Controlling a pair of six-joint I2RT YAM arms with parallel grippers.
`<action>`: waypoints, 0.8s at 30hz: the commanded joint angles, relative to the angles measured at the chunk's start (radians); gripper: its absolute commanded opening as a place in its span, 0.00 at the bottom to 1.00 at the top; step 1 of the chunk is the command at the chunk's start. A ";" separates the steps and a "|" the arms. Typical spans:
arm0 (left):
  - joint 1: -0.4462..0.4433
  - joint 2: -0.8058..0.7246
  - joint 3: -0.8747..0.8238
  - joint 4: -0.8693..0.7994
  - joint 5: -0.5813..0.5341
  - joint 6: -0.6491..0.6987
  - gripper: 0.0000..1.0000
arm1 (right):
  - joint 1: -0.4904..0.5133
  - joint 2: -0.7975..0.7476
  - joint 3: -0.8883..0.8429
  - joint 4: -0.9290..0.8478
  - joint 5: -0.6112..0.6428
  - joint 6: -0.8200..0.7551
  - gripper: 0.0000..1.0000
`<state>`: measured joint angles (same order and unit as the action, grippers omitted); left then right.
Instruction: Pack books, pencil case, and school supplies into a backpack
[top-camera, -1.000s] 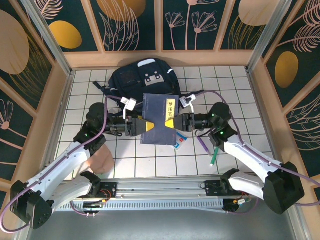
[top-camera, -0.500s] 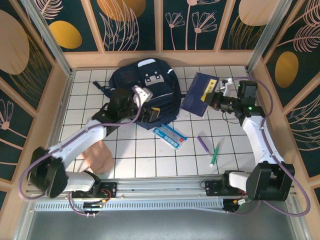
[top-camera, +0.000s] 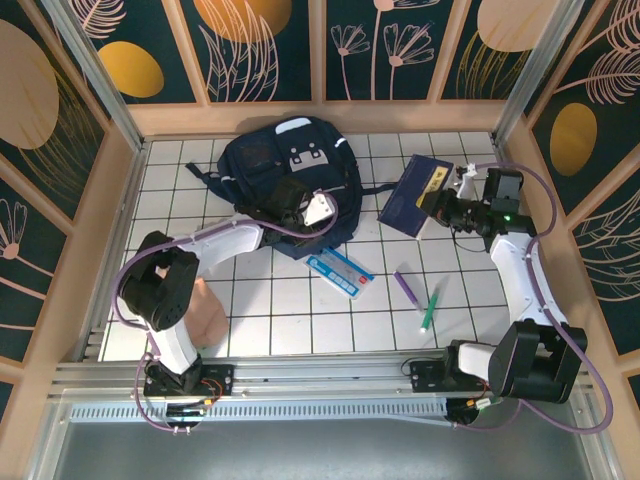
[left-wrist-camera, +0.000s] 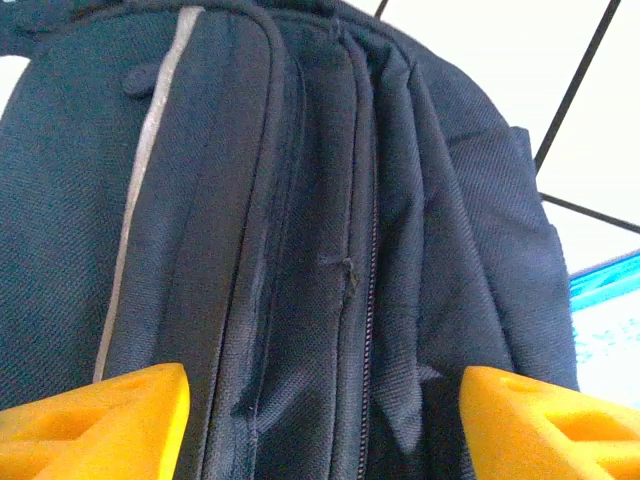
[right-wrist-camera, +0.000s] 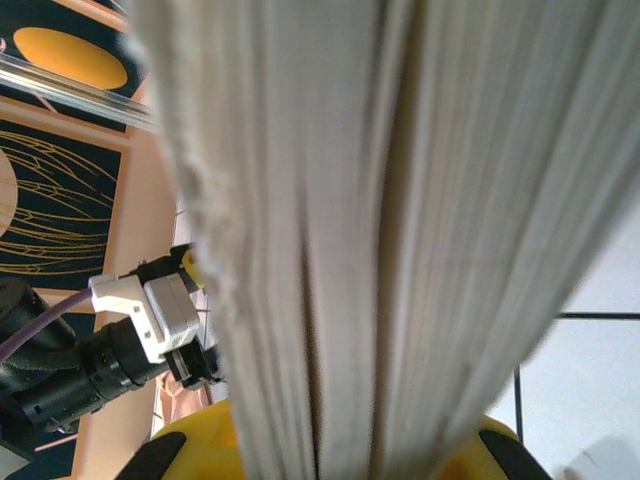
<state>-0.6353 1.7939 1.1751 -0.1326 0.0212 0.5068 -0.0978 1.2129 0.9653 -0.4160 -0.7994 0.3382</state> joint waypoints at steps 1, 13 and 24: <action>0.000 0.067 0.075 -0.036 -0.051 0.021 0.60 | -0.006 -0.039 -0.015 0.023 0.001 -0.012 0.00; 0.002 0.183 0.226 -0.089 -0.132 0.036 0.00 | -0.005 -0.082 -0.026 -0.017 -0.022 -0.019 0.00; 0.006 -0.057 0.338 -0.101 -0.120 0.135 0.00 | 0.213 -0.036 -0.066 0.040 -0.142 0.071 0.00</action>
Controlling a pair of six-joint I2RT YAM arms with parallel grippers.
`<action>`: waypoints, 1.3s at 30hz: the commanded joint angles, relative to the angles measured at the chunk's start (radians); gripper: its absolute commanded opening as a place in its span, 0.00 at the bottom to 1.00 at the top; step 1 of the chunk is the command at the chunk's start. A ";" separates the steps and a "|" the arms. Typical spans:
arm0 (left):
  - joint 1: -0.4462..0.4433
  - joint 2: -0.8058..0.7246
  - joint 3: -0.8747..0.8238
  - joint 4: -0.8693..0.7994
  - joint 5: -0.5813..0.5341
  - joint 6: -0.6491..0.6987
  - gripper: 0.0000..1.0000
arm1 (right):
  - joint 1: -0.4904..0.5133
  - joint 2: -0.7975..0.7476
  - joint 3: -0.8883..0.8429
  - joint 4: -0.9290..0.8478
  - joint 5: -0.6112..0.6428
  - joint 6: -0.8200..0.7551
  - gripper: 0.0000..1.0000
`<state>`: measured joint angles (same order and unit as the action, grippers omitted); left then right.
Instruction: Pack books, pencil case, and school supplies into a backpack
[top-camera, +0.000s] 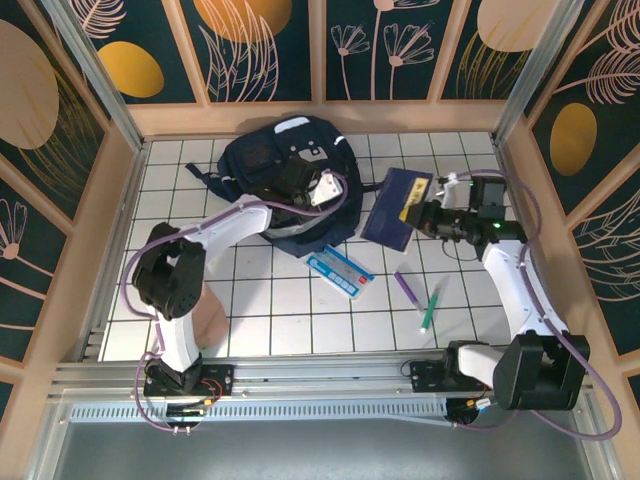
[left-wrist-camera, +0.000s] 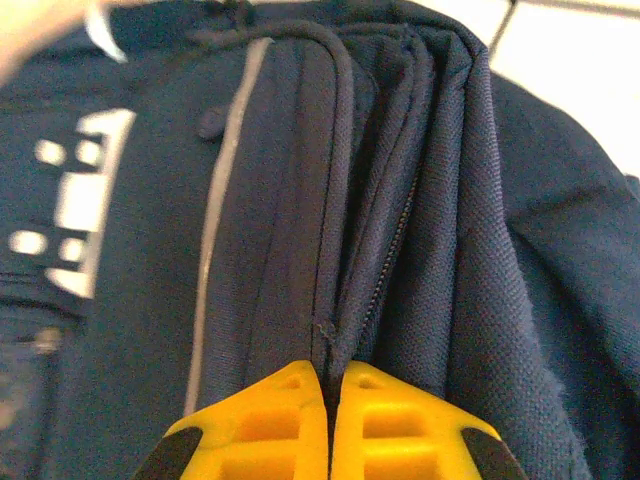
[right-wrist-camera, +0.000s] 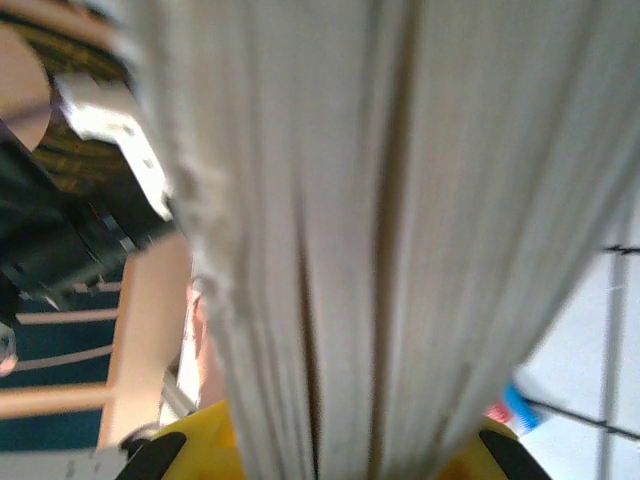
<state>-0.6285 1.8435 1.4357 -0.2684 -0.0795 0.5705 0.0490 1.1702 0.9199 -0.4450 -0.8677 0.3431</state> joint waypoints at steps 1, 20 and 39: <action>-0.001 -0.116 0.092 0.037 -0.035 0.094 0.00 | 0.099 0.008 -0.040 0.136 -0.088 0.137 0.00; -0.001 -0.116 0.289 0.084 -0.095 0.192 0.00 | 0.409 0.430 -0.091 1.002 0.130 0.757 0.00; -0.001 -0.174 0.214 0.097 -0.021 0.117 0.00 | 0.464 0.968 0.319 1.270 0.480 1.055 0.00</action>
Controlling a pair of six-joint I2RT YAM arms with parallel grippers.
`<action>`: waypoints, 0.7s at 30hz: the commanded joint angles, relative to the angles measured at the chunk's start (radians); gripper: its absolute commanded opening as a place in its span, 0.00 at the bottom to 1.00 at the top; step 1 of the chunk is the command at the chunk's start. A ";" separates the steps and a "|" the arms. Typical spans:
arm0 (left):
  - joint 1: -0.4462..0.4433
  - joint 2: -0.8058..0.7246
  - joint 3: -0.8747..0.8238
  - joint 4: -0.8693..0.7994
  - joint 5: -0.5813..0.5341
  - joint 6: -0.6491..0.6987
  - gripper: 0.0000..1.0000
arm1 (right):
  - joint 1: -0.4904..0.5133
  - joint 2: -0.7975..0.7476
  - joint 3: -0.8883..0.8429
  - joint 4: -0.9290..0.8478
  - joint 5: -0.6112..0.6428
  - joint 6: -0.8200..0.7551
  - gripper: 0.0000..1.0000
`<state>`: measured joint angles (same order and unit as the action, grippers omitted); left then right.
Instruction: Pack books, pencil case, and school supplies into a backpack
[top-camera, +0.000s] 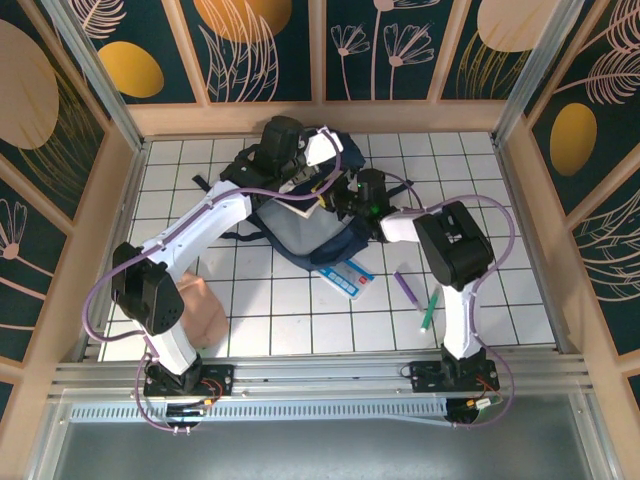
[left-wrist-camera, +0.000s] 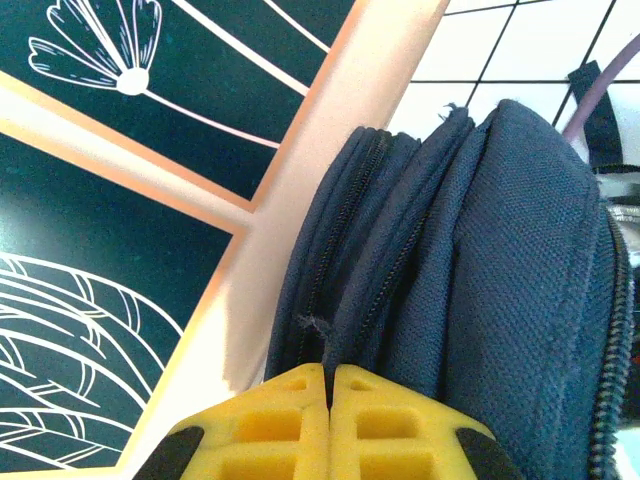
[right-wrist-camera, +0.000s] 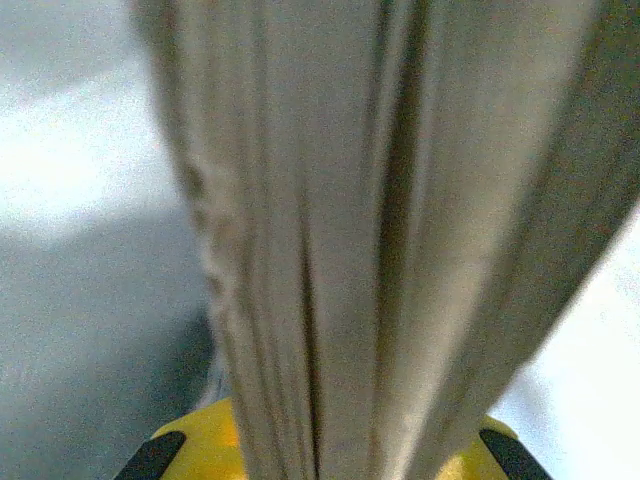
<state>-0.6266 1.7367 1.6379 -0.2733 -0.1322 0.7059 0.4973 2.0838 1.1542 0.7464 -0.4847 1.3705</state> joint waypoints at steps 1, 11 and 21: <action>-0.003 -0.068 0.011 0.103 0.027 -0.014 0.00 | 0.018 0.077 0.114 0.074 0.104 0.021 0.00; -0.001 -0.094 -0.051 0.157 0.042 -0.036 0.00 | 0.044 0.241 0.176 0.153 0.280 0.083 0.00; 0.000 -0.104 -0.093 0.200 0.072 -0.121 0.00 | 0.137 0.320 0.379 0.048 0.532 0.173 0.00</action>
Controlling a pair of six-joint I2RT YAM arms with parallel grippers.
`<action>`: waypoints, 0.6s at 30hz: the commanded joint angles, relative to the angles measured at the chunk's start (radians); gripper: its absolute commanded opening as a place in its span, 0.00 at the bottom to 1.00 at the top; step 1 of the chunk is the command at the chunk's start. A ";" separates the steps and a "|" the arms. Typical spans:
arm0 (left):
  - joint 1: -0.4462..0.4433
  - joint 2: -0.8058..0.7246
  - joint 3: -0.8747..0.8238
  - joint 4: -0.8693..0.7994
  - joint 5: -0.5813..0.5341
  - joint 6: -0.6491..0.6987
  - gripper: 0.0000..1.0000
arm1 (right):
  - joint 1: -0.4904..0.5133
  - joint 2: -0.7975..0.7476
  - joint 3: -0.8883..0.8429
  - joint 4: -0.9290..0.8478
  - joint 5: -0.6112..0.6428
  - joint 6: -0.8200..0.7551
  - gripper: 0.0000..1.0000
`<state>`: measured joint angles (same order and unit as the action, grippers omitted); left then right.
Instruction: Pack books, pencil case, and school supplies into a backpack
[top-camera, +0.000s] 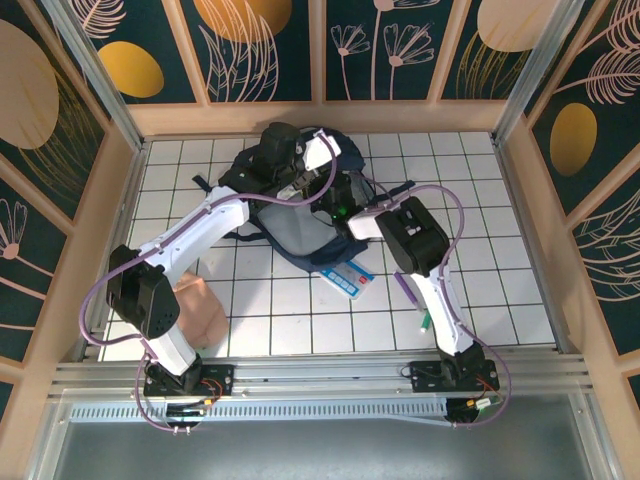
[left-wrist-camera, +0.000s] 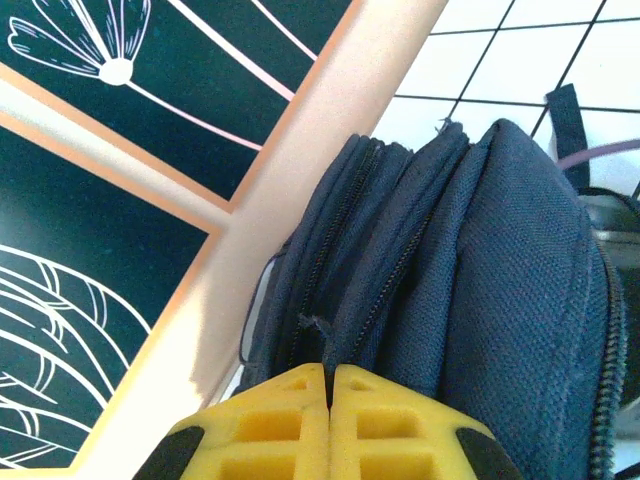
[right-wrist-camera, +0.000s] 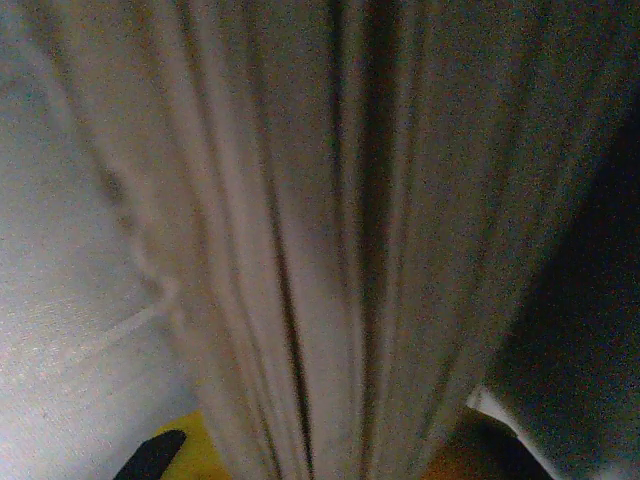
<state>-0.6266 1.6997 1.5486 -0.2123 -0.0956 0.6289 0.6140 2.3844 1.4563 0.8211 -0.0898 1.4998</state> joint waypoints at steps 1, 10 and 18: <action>0.000 -0.068 -0.006 0.137 0.033 -0.044 0.00 | 0.025 0.024 0.093 -0.045 0.164 0.053 0.00; 0.001 -0.098 -0.052 0.147 0.017 -0.052 0.00 | 0.052 0.172 0.272 -0.108 0.275 0.187 0.03; 0.025 -0.094 -0.054 0.140 0.014 -0.060 0.00 | 0.062 0.059 0.160 -0.164 0.254 0.211 0.40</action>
<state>-0.6197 1.6619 1.4750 -0.1761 -0.0891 0.5922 0.6678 2.5168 1.6829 0.7155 0.1459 1.6680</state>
